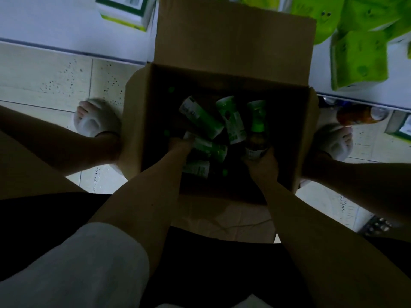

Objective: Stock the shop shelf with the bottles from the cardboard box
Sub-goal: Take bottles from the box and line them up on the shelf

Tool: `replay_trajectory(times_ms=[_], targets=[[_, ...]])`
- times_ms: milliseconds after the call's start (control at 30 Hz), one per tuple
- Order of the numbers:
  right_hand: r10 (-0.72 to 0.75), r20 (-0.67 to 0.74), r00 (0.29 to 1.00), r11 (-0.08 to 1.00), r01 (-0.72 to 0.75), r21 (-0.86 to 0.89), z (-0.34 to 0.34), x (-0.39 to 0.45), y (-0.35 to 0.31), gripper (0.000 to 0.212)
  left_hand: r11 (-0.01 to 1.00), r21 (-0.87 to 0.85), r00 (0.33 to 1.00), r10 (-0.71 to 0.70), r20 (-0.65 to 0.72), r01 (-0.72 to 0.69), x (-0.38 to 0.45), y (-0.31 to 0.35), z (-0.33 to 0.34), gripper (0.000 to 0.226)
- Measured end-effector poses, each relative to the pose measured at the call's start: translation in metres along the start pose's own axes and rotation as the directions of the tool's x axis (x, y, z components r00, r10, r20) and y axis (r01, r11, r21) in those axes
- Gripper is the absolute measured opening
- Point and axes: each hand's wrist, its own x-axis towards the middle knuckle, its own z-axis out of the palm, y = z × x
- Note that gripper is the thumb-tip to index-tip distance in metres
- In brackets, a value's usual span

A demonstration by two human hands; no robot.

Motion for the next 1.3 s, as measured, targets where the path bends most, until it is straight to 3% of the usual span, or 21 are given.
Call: replay_trajectory(times_ms=[100,200,400,500,600,733,900,1033,1133,1300], targets=[[-0.051,0.002,0.999,0.999,0.051,-0.004,0.001,0.003,0.003,0.075,1.0,-0.021,0.998,-0.004,0.061,0.005,0.001,-0.001,0.002,0.077],[-0.061,0.016,0.998,0.998,0.061,-0.007,-0.002,-0.002,0.002,0.084,0.989,-0.13,0.985,-0.051,0.162,0.072,0.006,0.001,-0.002,0.069],[-0.116,0.056,0.992,0.992,0.112,0.063,-0.007,-0.005,0.006,0.066,0.971,-0.215,0.965,-0.044,0.259,0.102,0.005,0.009,0.0,0.049],[-0.127,0.094,0.987,0.987,0.116,0.109,-0.007,-0.003,0.005,0.062,0.964,-0.258,0.979,-0.014,0.205,0.068,0.005,0.008,0.006,0.057],[-0.135,0.117,0.984,0.983,0.119,0.137,-0.007,-0.005,0.001,0.055,0.961,-0.275,0.997,0.023,0.073,-0.002,-0.002,0.006,0.009,0.089],[-0.157,0.109,0.982,0.968,0.13,0.216,-0.009,-0.014,-0.01,0.054,0.962,-0.239,0.991,0.133,-0.001,-0.13,-0.015,0.0,0.004,0.105],[-0.245,0.114,0.963,0.929,0.2,0.312,-0.017,-0.027,-0.027,0.05,0.886,-0.123,0.894,0.439,-0.091,-0.448,-0.035,-0.006,-0.01,0.102],[-0.321,0.021,0.947,0.87,0.287,0.401,-0.022,-0.048,-0.033,0.055,0.833,-0.07,0.836,0.548,-0.033,-0.549,-0.056,0.004,-0.026,0.074],[-0.285,-0.012,0.958,0.838,0.256,0.482,-0.027,-0.063,-0.036,0.05,0.776,-0.085,0.78,0.626,-0.017,-0.625,-0.074,0.007,-0.037,0.071],[-0.23,0.072,0.97,0.754,0.131,0.644,-0.043,-0.084,-0.041,0.056,0.705,-0.164,0.714,0.701,0.012,-0.69,-0.105,0.008,-0.052,0.073]])
